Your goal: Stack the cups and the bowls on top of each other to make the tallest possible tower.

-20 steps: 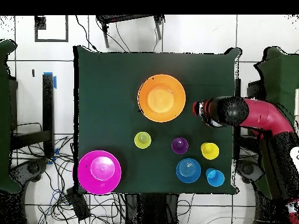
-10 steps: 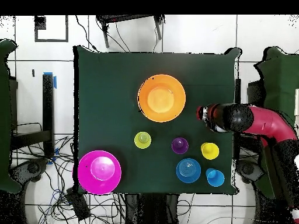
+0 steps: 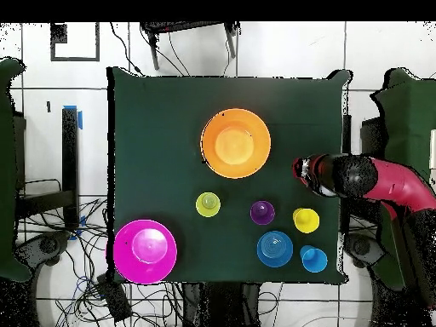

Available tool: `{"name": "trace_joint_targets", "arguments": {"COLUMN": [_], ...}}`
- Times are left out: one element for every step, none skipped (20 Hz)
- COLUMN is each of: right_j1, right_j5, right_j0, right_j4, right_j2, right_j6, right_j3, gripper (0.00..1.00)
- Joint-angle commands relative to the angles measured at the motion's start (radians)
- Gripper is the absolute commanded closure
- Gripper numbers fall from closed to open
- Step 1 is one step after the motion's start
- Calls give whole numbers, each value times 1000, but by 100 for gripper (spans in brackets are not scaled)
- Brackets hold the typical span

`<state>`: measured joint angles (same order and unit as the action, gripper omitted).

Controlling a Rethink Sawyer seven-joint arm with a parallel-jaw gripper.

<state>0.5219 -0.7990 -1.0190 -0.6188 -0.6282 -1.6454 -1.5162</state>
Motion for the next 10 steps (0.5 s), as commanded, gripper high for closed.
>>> {"name": "trace_joint_targets", "arguments": {"right_j1": [-41, -35, -32, -28, -29, -29, -29, -33, -34, -36], "right_j5": [34, 61, 78, 98, 100, 103, 103, 104, 106, 109], "right_j0": [20, 27, 30, 35, 36, 38, 39, 37, 39, 40], "right_j4": [-25, -54, -70, -86, -85, -82, -78, -68, -66, -63], "right_j2": [48, 54, 57, 62, 62, 62, 62, 61, 61, 63], "right_j6": [31, 36, 36, 30, 26, 20, 17, 8, 5, 1], "right_j3": [-27, -26, -27, -31, -32, -37, -37, -43, -43, -45], "gripper": [0, 0, 0, 0, 0, 0, 0, 0, 0, 0]}}
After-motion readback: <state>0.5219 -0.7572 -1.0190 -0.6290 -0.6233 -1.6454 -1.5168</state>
